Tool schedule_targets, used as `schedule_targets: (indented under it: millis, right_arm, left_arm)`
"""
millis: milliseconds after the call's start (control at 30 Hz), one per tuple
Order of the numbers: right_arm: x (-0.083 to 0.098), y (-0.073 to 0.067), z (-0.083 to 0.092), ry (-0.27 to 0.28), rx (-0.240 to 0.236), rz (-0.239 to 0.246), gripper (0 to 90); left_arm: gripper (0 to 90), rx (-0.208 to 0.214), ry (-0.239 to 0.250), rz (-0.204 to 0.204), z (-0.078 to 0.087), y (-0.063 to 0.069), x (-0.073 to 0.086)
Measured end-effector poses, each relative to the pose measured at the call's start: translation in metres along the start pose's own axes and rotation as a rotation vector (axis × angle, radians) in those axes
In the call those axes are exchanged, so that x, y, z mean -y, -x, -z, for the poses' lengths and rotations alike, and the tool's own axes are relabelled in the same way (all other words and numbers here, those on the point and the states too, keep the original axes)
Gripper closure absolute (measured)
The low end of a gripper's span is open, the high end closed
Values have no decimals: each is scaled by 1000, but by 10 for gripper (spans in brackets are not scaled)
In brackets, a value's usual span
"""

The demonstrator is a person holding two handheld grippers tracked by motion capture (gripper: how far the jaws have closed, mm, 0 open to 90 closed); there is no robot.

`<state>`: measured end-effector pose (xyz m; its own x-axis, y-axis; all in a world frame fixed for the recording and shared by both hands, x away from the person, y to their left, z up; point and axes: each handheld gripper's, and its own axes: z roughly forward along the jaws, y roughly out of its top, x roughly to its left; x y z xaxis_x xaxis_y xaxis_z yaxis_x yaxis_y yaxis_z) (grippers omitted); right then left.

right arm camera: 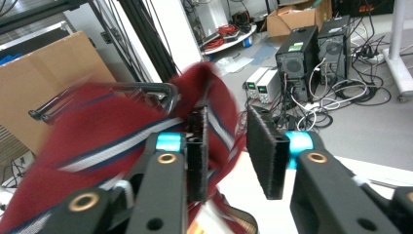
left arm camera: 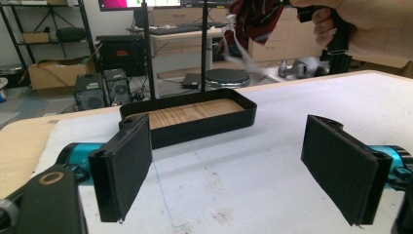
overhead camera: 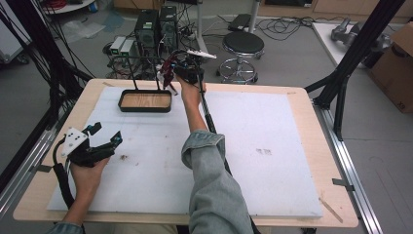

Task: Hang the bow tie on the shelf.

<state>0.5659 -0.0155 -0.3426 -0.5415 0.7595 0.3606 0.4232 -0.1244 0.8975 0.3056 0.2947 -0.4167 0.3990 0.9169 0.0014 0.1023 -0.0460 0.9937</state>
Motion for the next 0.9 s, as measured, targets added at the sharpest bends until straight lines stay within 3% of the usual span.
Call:
schedule_targets:
  millis: [400,900]
  right_arm:
    - [-6,3,11,29,36,25,630]
    - [-26,25,55,103,62,38,503]
  left_arm:
    - [191,0,0,-3,0,0,0]
    - [191,0,-2,-10,-1,2,0]
